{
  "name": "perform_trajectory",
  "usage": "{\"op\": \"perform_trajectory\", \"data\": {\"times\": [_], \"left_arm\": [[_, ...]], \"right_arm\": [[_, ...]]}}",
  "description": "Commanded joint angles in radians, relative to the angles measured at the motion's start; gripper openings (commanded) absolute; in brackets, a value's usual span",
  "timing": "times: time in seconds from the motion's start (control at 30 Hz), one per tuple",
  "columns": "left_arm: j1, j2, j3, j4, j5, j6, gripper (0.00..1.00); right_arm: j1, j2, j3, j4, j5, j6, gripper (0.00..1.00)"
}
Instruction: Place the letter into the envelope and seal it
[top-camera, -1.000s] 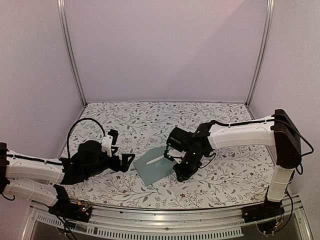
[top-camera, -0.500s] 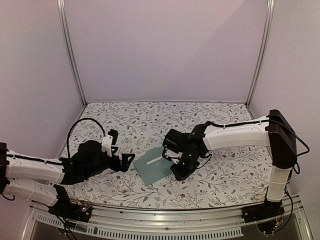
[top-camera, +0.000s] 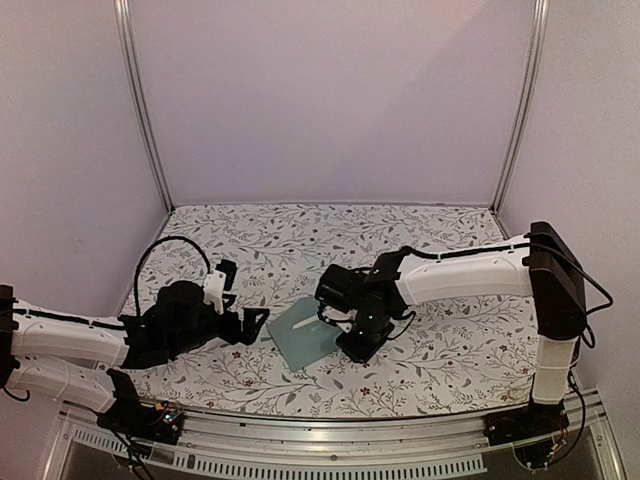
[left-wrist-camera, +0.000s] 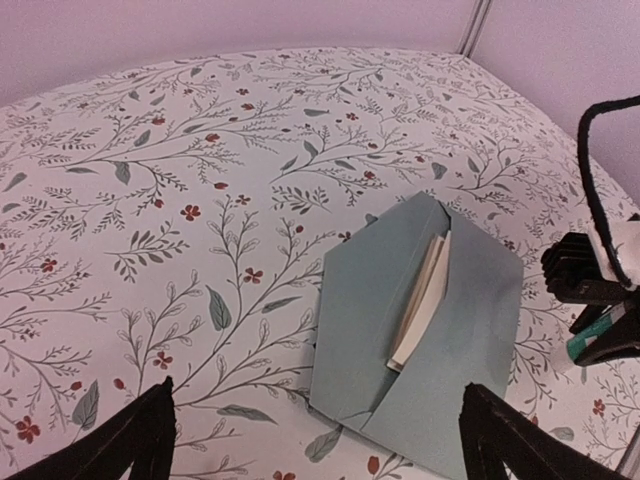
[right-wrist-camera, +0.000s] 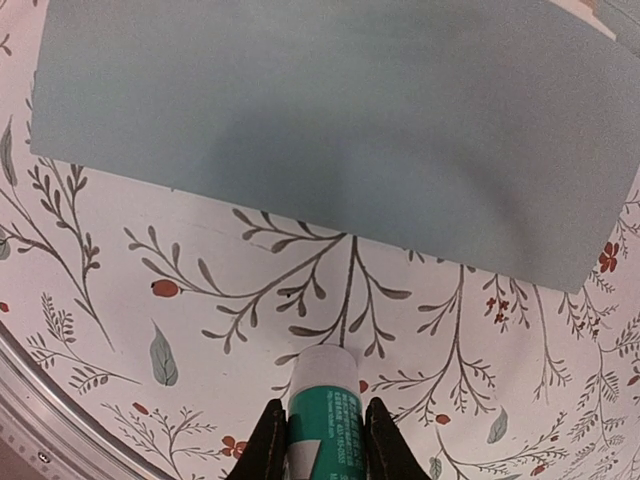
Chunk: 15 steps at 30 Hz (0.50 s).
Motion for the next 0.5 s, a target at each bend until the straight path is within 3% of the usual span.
{"op": "perform_trajectory", "data": {"times": [0.0, 0.47], "left_arm": [[0.013, -0.011, 0.019, -0.016, -0.008, 0.008, 0.99], [0.013, -0.018, 0.019, -0.021, -0.001, 0.008, 0.99]], "right_arm": [[0.004, 0.105, -0.111, 0.028, 0.008, 0.030, 0.00], [0.004, 0.151, -0.204, 0.178, -0.017, 0.150, 0.00]]}}
